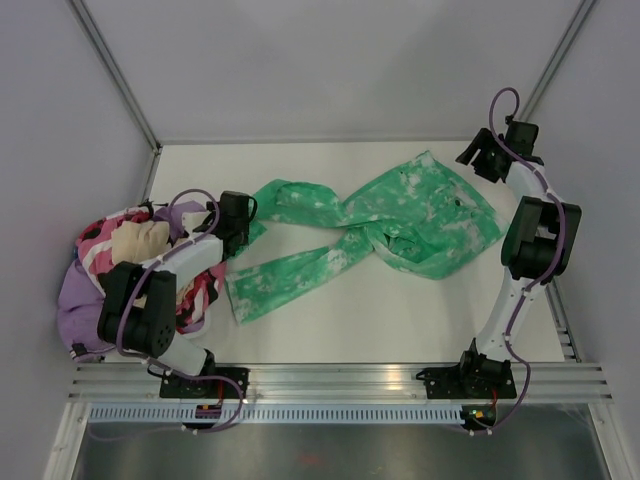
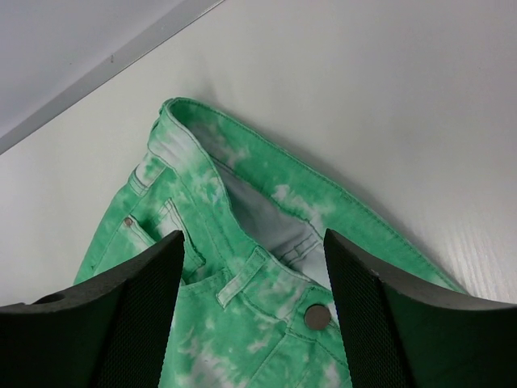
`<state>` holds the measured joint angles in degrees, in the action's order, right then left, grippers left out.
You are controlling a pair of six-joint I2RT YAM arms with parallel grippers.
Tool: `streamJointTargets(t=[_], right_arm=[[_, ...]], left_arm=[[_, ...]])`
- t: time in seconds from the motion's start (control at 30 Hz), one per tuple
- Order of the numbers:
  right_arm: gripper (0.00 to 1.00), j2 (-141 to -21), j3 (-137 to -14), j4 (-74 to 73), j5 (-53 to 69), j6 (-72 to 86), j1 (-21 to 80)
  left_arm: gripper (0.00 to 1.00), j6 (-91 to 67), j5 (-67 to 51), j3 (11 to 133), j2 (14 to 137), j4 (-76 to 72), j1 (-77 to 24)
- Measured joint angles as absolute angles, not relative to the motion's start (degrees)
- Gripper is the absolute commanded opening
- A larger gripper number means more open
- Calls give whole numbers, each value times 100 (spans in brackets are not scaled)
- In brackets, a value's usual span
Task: Fold and stack the trousers
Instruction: Flatten the trousers out
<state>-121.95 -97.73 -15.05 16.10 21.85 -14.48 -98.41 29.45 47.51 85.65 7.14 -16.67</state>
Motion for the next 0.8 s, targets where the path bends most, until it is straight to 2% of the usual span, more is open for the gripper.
streamJointTargets(t=[0.07,0.13,0.2,0.23,0.27,0.3,0.4,0.53,0.57,0.63,0.73,0.77,0.8], right_arm=[[76,-12195,-9756,-1492,1608,2180,-1457],[76,-12195,-9679,-1428,1605,2178,-1457],[76,-12195,-9522,-1369,1575,2180,-1468],[75,-12195,-9463,-1374,1559,2182,-1474],[75,-12195,-9371,-1363,1538,2191,-1483],[74,-12195,-9284,-1365,1514,2224,-1490],[71,-12195,-9052,-1339,1459,2279,-1503],[71,-12140,-8715,-1236,1328,2333,-1507],[71,-12079,-8586,-1219,1299,2338,-1507],[72,-11902,-8331,-1214,1247,2340,-1509],[73,-11636,-8162,-1243,1142,2335,-1514],[73,-11561,-8154,-1245,1107,2335,-1511],[73,-11489,-8143,-1240,1072,2335,-1511]], left_arm=[[54,-9909,2893,4930,8823,821,-1476],[52,-9900,2827,5118,8954,967,-1308],[36,-9832,2832,5284,8962,1081,-1188],[24,-9743,2838,5406,8967,1157,-1142],[3,-9594,2836,5572,8995,1262,-1094],[2,-9415,2832,5833,9061,1498,-1052],[2,-8534,2808,7365,9675,2580,-980],[2,-6611,2580,11061,11415,4346,-972],[5,-6055,2530,12278,11977,4862,-978],[9,-5277,2477,13734,12722,5365,-991],[27,-4574,2213,13721,12877,5800,-926],[39,-4405,2084,13480,12875,5892,-878],[45,-4254,1973,13174,12870,5940,-829]])
